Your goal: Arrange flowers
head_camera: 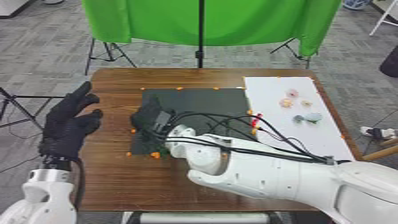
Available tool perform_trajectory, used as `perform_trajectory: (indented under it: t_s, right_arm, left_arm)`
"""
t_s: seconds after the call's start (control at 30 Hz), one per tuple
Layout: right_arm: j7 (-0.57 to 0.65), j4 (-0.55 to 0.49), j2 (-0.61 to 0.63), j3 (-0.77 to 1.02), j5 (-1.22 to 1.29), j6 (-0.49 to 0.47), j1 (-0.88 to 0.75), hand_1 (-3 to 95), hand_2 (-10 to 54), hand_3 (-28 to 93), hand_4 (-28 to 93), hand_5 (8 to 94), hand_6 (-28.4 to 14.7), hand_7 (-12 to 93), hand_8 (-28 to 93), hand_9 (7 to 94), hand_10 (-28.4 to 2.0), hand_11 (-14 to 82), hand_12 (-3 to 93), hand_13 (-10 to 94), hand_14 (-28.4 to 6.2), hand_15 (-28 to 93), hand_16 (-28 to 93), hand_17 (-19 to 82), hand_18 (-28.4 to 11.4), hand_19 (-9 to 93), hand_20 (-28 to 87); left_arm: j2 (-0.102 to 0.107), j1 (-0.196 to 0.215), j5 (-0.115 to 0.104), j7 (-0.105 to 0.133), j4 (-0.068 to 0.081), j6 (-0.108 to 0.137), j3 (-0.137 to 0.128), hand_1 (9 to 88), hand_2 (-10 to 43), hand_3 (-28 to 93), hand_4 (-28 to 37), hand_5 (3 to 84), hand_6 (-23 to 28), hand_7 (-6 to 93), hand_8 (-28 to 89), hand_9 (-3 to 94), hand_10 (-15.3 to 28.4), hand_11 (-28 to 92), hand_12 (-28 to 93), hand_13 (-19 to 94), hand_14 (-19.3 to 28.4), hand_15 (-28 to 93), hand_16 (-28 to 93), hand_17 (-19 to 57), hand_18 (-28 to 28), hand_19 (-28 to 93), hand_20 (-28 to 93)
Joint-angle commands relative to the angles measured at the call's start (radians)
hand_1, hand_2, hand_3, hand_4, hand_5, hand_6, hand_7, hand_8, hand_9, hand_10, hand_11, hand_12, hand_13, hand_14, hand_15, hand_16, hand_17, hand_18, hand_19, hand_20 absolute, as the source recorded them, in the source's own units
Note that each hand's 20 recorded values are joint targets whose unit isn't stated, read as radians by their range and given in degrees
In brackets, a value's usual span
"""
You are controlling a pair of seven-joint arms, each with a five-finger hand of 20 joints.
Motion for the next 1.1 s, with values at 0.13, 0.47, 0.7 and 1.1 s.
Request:
perform_trajectory:
  t_s: [0.13, 0.47, 0.7, 1.1]
  right_arm:
    - [0.045, -0.094, 0.069, 0.050, 0.015, 0.015, -0.017, 38.6, -9.5, 62, -28, 64.8, 4.7, 23, -19, 67.9, -10.0, 55.2, 17.2, 56, -9.1, 79, 16, 13, -23.2, 73, 47]
    - [0.082, -0.201, 0.168, 0.186, 0.087, -0.002, -0.067, 28.8, -9.5, 74, -28, 62.8, 2.9, 20, -16, 67.1, -11.1, 52.0, 18.4, 55, -10.8, 78, 16, 12, -24.0, 71, 48]
    - [0.148, -0.315, 0.311, 0.389, 0.178, 0.007, -0.174, 27.9, -9.5, 75, -28, 60.1, 1.2, 17, -14, 64.9, -11.9, 42.4, 16.4, 52, -12.4, 75, 15, 10, -24.5, 68, 46]
    - [0.293, -0.440, 0.583, 0.734, 0.239, 0.038, -0.450, 28.0, -9.5, 75, -28, 57.8, 0.7, 17, -14, 62.0, -13.9, 33.3, 15.6, 50, -13.9, 71, 13, 9, -24.6, 67, 45]
  left_arm:
    - [-0.068, 0.135, -0.002, -0.047, -0.020, 0.018, -0.058, 28.9, 9.4, 75, -27.4, 40.9, 17.2, -0.2, -8, 54.7, 28.4, 2, 42, 71, 28.4, 18, 64, -2.4, 28.4, 31, 58]
    - [-0.103, 0.222, -0.020, -0.009, -0.023, 0.037, -0.085, 22.2, 6.8, 81, -28.3, 34.5, 7.1, 6.9, -9, 35.5, 20.5, 17, 11, 27, 27.5, 39, -5, -7.5, 28.4, 45, 25]
    - [-0.147, 0.241, 0.004, -0.020, -0.028, 0.019, -0.096, 20.9, 6.4, 80, -28.3, 33.8, 6.3, 6.8, -8, 33.0, 19.4, 18, 8, 25, 27.3, 41, -8, -9.3, 28.4, 51, 10]
    - [-0.160, 0.223, 0.016, 0.000, -0.012, 0.002, -0.068, 20.0, 6.3, 80, -28.3, 33.3, 5.6, 7.2, -9, 31.3, 18.5, 17, 9, 24, 27.6, 41, -8, -10.3, 28.4, 52, 5]
